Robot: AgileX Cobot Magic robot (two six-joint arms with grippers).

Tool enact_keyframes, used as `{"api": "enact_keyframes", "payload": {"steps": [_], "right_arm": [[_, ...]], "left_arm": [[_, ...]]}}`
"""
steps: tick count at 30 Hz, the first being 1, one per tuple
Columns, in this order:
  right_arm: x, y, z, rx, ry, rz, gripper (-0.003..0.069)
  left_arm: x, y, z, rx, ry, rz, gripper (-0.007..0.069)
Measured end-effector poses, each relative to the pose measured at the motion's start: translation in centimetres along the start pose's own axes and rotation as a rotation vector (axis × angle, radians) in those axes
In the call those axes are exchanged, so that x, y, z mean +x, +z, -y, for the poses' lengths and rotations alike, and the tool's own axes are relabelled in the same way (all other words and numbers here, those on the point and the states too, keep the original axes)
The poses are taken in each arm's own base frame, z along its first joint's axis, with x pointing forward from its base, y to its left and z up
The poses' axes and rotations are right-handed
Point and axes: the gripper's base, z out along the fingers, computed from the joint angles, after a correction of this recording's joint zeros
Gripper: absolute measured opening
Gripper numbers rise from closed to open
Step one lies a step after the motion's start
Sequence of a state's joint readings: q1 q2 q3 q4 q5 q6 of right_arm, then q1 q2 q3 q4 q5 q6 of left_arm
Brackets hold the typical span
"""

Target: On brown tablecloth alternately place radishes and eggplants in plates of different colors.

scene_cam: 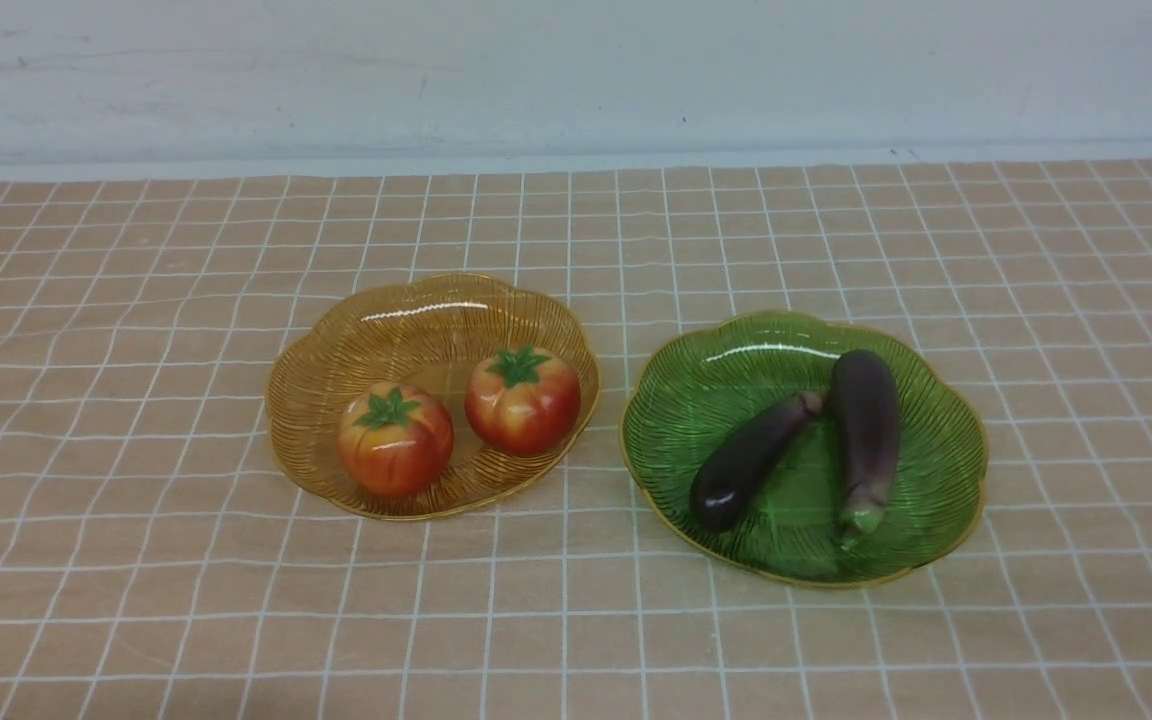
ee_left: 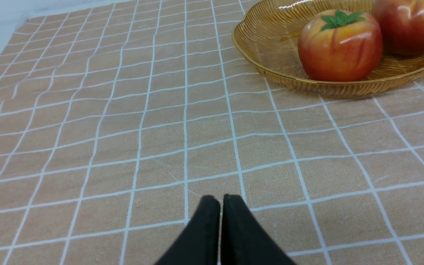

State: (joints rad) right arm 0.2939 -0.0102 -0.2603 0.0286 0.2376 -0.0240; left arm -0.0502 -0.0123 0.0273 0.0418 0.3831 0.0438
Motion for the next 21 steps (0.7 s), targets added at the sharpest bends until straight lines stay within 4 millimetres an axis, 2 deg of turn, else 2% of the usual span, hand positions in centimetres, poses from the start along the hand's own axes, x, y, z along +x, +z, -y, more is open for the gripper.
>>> {"api": "enact_keyframes", "payload": {"steps": [5,9,10,11,16,19,21], "right_arm": [[0.2,0.0,-0.1,-0.014,-0.01,0.0,-0.0015],[1.5,0.2,0.0,0.015,-0.031,-0.04,-0.0015],[2.0,0.3,0.1,0.047,-0.038,-0.056,-0.0015],[3.7,0.4,0.5,0.126,-0.052,-0.109,-0.0015],[9.5,0.0,1.5,0.3,-0.055,-0.306,-0.0015],[10.9,-0.5,1.6,0.33,-0.032,-0.439,-0.0015],[11.0,-0.5,1.6,0.33,-0.031,-0.445,-0.0015]], "left_arm": [[0.0,0.0,0.0,0.0,0.0,0.0,-0.0003],[0.0,0.0,0.0,0.0,0.0,0.0,-0.0003],[0.0,0.0,0.0,0.0,0.0,0.0,-0.0003],[0.0,0.0,0.0,0.0,0.0,0.0,-0.0003],[0.0,0.0,0.0,0.0,0.0,0.0,-0.0003],[0.0,0.0,0.0,0.0,0.0,0.0,-0.0003],[0.0,0.0,0.0,0.0,0.0,0.0,-0.0003]]}}
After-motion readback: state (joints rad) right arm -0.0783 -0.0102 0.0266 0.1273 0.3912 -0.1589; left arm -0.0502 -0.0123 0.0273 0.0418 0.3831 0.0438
